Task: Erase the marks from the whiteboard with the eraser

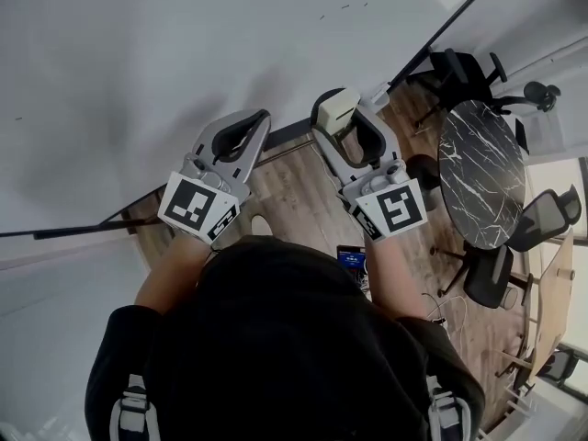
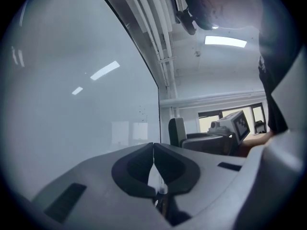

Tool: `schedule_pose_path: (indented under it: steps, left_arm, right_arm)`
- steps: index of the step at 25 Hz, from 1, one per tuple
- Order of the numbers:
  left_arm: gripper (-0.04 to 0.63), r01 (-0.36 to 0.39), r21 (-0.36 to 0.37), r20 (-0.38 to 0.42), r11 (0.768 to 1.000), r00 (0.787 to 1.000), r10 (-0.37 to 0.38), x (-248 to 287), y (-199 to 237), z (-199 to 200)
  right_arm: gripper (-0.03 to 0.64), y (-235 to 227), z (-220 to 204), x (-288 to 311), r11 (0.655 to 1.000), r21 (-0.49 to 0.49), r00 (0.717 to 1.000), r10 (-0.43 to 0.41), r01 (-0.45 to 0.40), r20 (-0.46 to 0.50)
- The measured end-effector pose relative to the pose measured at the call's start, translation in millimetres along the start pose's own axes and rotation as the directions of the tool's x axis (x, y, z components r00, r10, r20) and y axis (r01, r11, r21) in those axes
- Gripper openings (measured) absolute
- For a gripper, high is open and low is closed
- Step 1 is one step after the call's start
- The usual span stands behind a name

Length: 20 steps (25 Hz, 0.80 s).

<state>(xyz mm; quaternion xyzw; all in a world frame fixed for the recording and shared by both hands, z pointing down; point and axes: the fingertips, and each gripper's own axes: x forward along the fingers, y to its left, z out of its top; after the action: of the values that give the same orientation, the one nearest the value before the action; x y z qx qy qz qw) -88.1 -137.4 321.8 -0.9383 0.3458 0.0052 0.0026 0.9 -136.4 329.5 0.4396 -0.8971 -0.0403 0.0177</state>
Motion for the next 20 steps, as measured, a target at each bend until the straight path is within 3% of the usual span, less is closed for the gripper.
schedule_pose_path:
  steps: [10, 20]
  left_arm:
    - [0.006, 0.055, 0.035, 0.055, 0.998, 0.997, -0.057, 33, 19, 24]
    - [0.005, -0.104, 0.046, 0.058, 0.994, 0.993, 0.101, 44, 34, 26]
  right_arm:
    - [0.247, -41, 31, 41, 0.993, -0.057, 0.994, -0.104, 0.106, 0.038]
    - [0.247, -61, 46, 81, 0.991, -0.1, 0.993, -0.074, 0.083, 0.09]
